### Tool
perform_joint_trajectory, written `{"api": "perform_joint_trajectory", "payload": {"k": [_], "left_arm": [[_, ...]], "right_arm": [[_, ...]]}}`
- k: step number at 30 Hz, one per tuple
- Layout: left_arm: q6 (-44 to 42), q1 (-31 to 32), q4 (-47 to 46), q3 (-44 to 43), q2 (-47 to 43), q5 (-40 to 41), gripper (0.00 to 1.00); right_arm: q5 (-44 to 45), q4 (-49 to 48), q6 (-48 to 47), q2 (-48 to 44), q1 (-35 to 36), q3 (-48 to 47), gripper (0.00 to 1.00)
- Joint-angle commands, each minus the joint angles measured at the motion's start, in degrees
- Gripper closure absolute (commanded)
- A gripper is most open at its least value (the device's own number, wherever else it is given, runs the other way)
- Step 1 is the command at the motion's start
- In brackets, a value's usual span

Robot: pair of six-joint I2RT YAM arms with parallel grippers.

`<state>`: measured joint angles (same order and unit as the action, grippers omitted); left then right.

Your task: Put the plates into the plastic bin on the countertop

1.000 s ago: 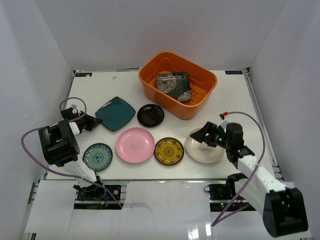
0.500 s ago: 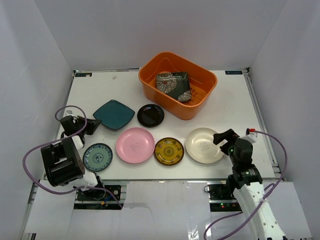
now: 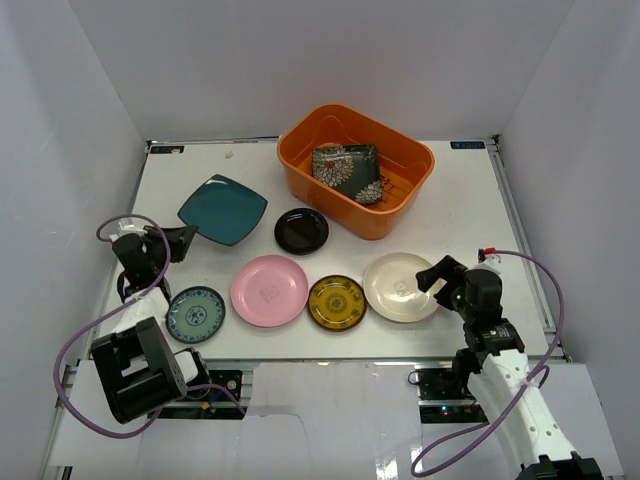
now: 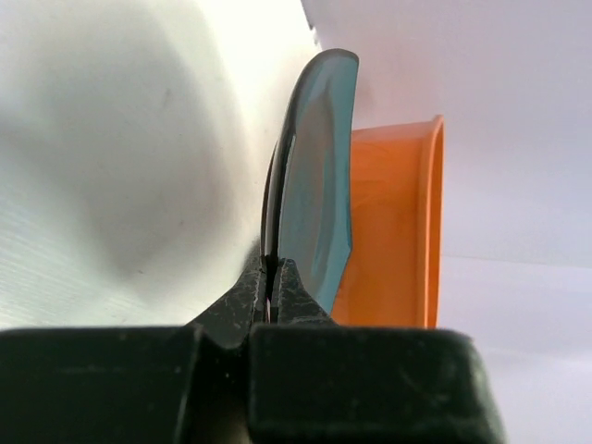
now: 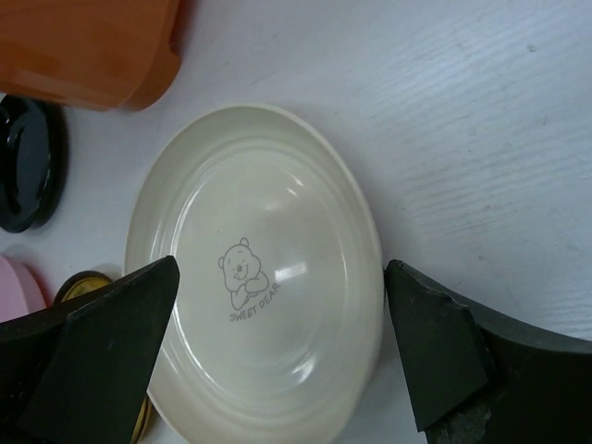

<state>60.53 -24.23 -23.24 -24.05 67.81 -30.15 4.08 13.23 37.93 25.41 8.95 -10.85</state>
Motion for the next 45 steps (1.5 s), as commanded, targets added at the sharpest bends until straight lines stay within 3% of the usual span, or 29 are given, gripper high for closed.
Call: {"api": "perform_joint_trajectory", "payload": {"k": [1,8,14,20,24,31,38,45], "left_arm": [[4.9,-0.3,-7.6,-1.2,-5.0,-4.0,1.00],[9.9,0.9,-6.5,-8.3,-9.2,-7.7,1.00],[9.8,7.0,-0.4,-17.9,-9.3,-6.9,1.00],[8.6,20.8,1.5,-27.3,-3.6,-1.5,1.00],[5.5,31.7,3.4,-36.0,4.9,3.4,1.00],[0.8,42.8,5.5,-50.6,19.8,10.5,1.00],[0.7,44.8,8.5,-67.7,41.6,12.0,1.00],[-1.6,45.8,15.2,-85.4,57.1,11.5,1.00]], "right_arm": [[-7.9,-3.9,-3.5,1.6,-0.2,-4.8,0.02],[-7.0,-2.9,-4.4,2.1,-0.2,-6.0,0.02],[2.2,1.2,-6.4,1.5,-0.2,-6.6,0.02],[1.9,-0.1,-4.4,6.5,-0.2,-3.1,0.03],[0.6,-2.4,-3.8,7.5,-0.2,-0.9,0.05],[-0.2,-3.0,-5.4,9.4,-0.2,-0.1,0.07],[-2.8,-4.4,-3.7,9.5,-0.2,2.4,0.08],[-3.1,-5.1,-3.5,9.3,-0.2,2.7,0.11]]}}
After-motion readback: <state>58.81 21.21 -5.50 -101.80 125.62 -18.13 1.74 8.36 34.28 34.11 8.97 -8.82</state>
